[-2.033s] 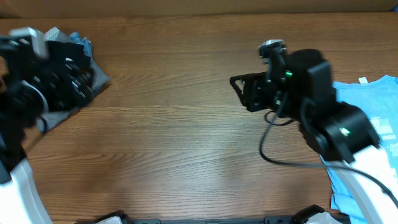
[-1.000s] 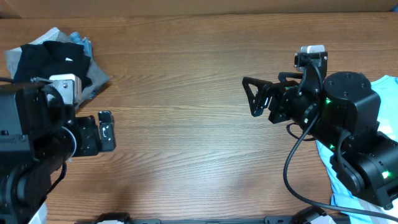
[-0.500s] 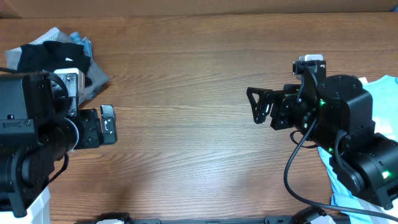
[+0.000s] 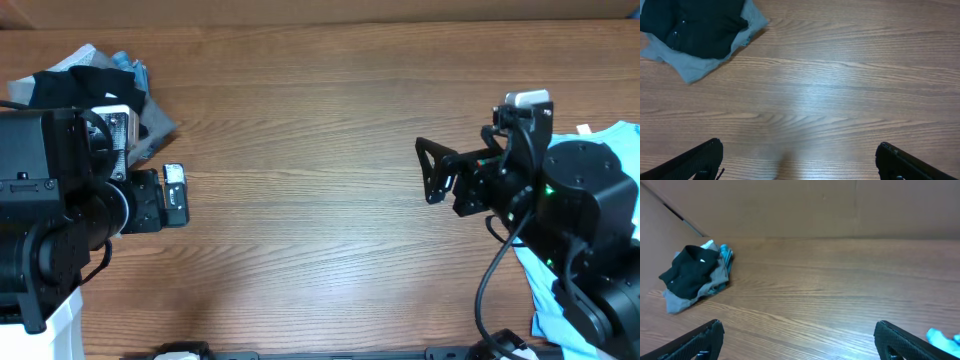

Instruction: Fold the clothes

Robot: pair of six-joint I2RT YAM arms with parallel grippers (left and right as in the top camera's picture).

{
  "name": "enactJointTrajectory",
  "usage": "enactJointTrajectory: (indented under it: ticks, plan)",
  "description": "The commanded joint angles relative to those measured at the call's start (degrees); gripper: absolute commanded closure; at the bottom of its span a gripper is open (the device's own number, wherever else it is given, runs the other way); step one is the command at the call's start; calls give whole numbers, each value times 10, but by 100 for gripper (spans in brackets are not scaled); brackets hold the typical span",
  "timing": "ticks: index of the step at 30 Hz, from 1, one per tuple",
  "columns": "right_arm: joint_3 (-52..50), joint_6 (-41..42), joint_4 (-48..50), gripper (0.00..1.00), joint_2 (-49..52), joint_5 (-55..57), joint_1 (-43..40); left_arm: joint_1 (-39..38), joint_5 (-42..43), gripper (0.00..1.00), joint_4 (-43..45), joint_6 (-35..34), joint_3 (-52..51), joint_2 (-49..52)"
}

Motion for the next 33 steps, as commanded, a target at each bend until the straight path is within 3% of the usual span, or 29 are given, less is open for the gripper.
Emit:
enactJointTrajectory:
  ticks: [1, 6, 14, 22, 33]
  plan:
    - [12, -19, 0, 0, -6, 23, -2, -4, -6, 0, 1, -10, -1, 1]
    - [-46, -34, 69, 0, -42, 77, -2, -4, -6, 0, 1, -10, 0, 2]
    - [-267, -49, 241, 0, -139, 81, -2, -4, -6, 0, 1, -10, -1, 2]
    - [-454, -49, 351, 0, -246, 81, -2, -4, -6, 0, 1, -10, -1, 2]
    - [-618, -46, 381, 0, -435, 81, -2, -4, -6, 0, 1, -10, -1, 2]
